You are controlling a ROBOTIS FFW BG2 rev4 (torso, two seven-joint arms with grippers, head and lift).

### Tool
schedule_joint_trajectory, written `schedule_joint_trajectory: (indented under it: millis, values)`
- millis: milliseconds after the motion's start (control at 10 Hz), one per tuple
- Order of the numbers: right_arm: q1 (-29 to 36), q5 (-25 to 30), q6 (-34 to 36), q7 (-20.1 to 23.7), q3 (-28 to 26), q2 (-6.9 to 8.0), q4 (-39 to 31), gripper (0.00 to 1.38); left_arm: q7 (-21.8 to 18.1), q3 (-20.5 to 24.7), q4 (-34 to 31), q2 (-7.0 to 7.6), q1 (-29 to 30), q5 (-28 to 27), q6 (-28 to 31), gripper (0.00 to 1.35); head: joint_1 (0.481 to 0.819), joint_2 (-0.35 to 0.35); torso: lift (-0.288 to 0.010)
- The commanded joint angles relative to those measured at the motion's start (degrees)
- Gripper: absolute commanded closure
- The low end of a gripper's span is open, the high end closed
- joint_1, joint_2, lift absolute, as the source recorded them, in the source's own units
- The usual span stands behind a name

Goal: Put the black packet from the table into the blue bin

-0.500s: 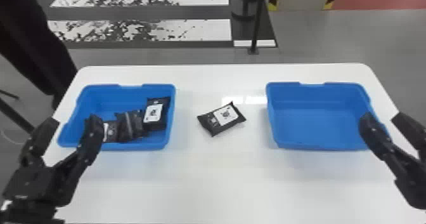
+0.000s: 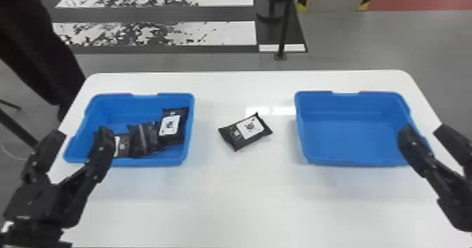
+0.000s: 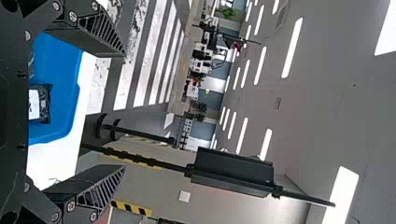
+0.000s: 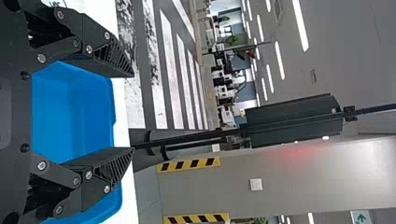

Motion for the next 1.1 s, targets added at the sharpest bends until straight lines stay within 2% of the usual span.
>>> schedule_joint_trajectory:
  millis: [0,100,200,400,500,600,1000]
  values:
    - [0.0,0.0,0.0,0.0,0.0,0.05,0.1,0.50,0.0,-0.1,0.0,0.02,0.0,-0.1,-0.3,0.19,0.695,0.029,-0.110]
    - [0.0,0.0,0.0,0.0,0.0,0.05,0.1,0.50,-0.1,-0.8,0.0,0.37,-0.4,-0.8,-0.6,0.19,0.695,0.028,-0.110]
    - [0.0,-0.1,0.0,0.0,0.0,0.05,0.1,0.50,-0.2,-2.5,0.0,1.42,-1.4,-1.9,-0.4,0.19,0.695,0.025,-0.110]
    - [-0.1,0.0,0.0,0.0,0.0,0.05,0.1,0.50,-2.0,-6.6,0.5,3.45,-5.9,-6.0,4.5,0.19,0.695,-0.024,-0.110]
    - [-0.3,0.2,0.0,0.0,0.0,0.05,0.1,0.50,-3.3,-7.8,1.8,3.53,-8.7,-7.9,6.9,0.19,0.695,-0.044,-0.110]
    - [-0.3,0.2,0.0,0.0,0.0,0.05,0.2,0.50,-4.3,-9.0,3.7,3.27,-12.0,-9.1,9.0,0.19,0.695,-0.096,-0.110]
    - [-1.0,0.9,0.0,0.0,0.3,0.05,1.0,0.50,-9.8,-16.2,9.2,2.57,-24.6,-20.8,19.5,0.18,0.695,-0.177,-0.110]
